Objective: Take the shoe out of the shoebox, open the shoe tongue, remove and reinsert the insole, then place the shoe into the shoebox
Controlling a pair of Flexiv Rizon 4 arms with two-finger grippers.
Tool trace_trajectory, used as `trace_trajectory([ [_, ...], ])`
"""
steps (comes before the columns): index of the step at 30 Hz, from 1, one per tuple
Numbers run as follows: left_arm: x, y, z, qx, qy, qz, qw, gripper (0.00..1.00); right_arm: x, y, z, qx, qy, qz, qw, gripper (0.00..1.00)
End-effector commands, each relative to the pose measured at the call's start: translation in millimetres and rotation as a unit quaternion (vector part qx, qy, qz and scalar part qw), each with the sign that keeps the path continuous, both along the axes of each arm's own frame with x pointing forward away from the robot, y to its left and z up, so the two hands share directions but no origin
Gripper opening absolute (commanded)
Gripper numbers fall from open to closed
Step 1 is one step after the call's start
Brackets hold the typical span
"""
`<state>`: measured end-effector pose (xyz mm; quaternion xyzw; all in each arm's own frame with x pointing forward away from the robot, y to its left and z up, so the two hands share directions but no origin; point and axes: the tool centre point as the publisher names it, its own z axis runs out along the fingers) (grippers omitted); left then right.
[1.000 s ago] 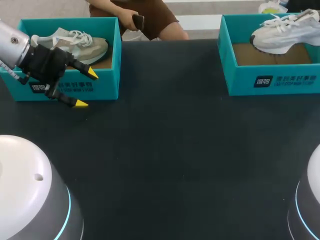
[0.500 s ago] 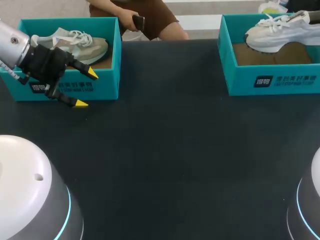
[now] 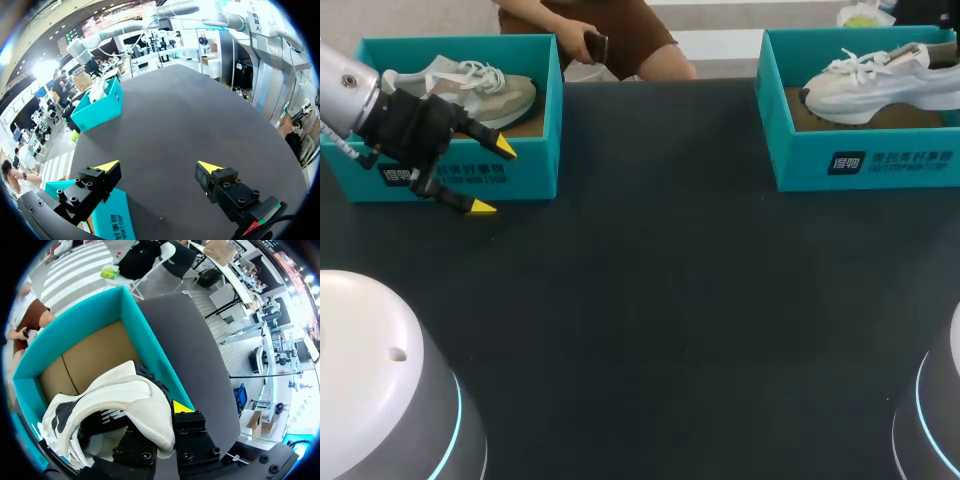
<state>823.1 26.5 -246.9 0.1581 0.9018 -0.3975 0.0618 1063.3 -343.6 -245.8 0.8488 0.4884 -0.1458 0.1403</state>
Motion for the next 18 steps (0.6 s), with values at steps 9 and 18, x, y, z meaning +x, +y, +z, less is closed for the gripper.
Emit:
trace_trajectory([
  [9,-0.6,0.2,0.0,0.001,0.000,0.000,1.000,1.00,-0.4,-0.2,1.7,0.002,-0.001,0.000,1.000,0.00],
  [18,-0.6,0.2,0.0,0.001,0.000,0.000,1.000,1.00,3.7,-0.8,-7.3,-0.008,0.005,-0.003,1.000,0.00],
])
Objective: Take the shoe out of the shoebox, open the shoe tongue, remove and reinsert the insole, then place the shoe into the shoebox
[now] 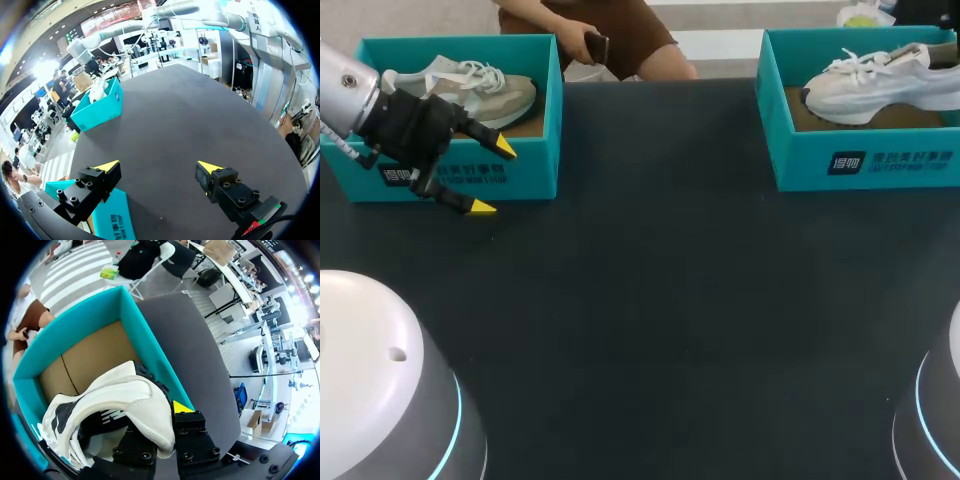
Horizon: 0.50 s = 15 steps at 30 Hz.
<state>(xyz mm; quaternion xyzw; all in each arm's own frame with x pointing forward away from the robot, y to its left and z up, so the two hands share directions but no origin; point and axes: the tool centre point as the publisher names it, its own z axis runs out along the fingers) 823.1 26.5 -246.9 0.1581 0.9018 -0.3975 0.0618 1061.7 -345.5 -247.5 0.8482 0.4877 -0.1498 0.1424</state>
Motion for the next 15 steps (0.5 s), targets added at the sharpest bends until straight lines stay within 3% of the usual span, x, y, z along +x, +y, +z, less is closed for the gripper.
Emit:
trace_trajectory([
  [1,-0.6,0.1,0.0,0.001,0.000,0.000,1.000,1.00,5.8,0.5,-6.8,-0.007,0.003,0.003,1.000,0.00],
  [15,-0.6,0.1,0.0,0.001,0.000,0.000,1.000,1.00,17.1,-6.5,-35.5,-0.009,-0.003,-0.006,1.000,0.00],
])
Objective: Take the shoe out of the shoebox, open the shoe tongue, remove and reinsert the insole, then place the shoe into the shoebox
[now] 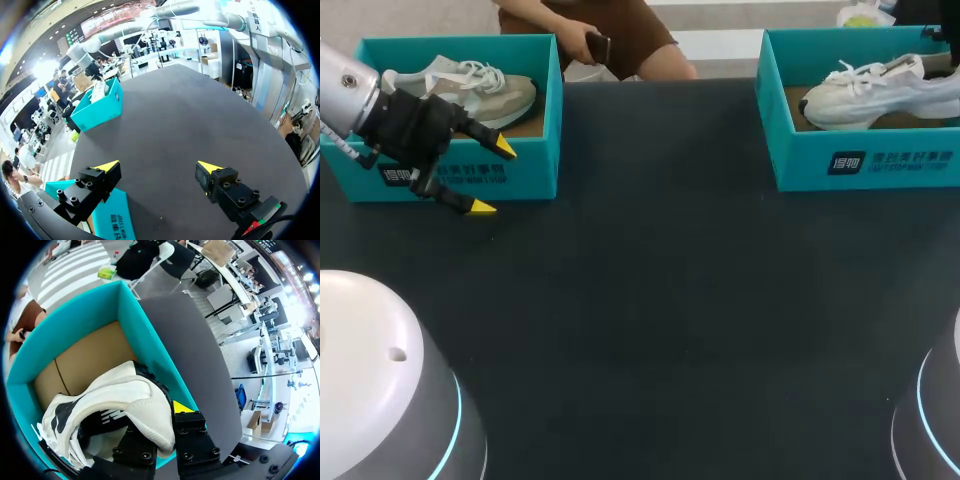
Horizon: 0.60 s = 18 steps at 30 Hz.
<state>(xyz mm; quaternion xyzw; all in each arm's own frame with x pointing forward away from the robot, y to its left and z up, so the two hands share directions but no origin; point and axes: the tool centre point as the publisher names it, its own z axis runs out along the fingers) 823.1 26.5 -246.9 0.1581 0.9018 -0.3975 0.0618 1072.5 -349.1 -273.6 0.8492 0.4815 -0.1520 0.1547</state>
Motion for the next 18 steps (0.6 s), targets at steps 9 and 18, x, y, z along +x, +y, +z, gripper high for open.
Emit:
trace_trajectory([
  [9,-0.6,0.2,0.0,0.001,0.000,0.000,1.000,1.00,2.5,-5.2,-27.3,0.005,0.006,-0.007,1.000,0.00],
  [18,-0.6,0.2,0.0,0.001,0.000,0.000,1.000,1.00,-11.1,0.7,-37.1,0.015,0.009,-0.014,1.000,0.00],
])
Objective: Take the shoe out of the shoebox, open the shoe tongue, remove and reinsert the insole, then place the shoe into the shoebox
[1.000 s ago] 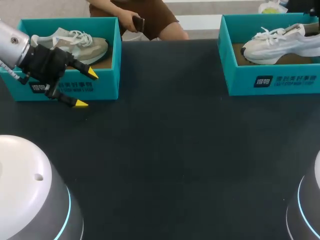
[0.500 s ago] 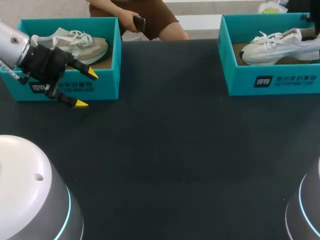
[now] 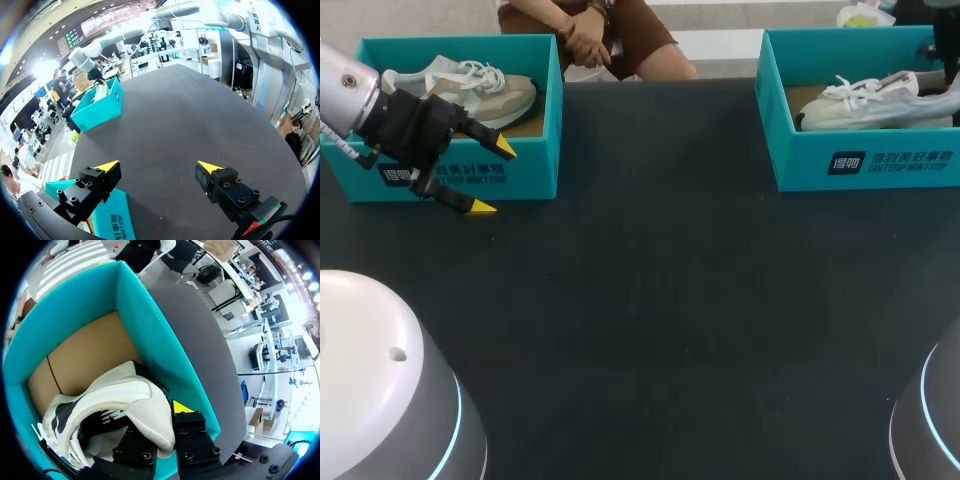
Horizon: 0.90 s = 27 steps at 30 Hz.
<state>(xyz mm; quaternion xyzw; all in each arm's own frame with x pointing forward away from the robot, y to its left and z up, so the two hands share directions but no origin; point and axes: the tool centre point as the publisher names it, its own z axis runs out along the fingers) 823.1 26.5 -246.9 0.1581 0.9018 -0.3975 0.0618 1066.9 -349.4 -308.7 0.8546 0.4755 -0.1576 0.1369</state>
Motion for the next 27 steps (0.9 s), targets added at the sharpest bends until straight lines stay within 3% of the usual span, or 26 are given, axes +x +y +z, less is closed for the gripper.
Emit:
trace_trajectory([
  [1,-0.6,0.2,0.0,0.001,0.000,0.000,1.000,1.00,-7.5,1.3,-2.7,0.003,-0.002,-0.004,1.000,0.00],
  [12,-0.6,0.2,0.0,0.001,0.000,0.000,1.000,1.00,-31.4,2.2,-5.1,0.002,0.001,-0.015,1.000,0.00],
  [27,-0.6,0.2,0.0,0.001,0.000,0.000,1.000,1.00,-50.6,2.7,-9.6,0.006,0.013,-0.002,1.000,0.00],
])
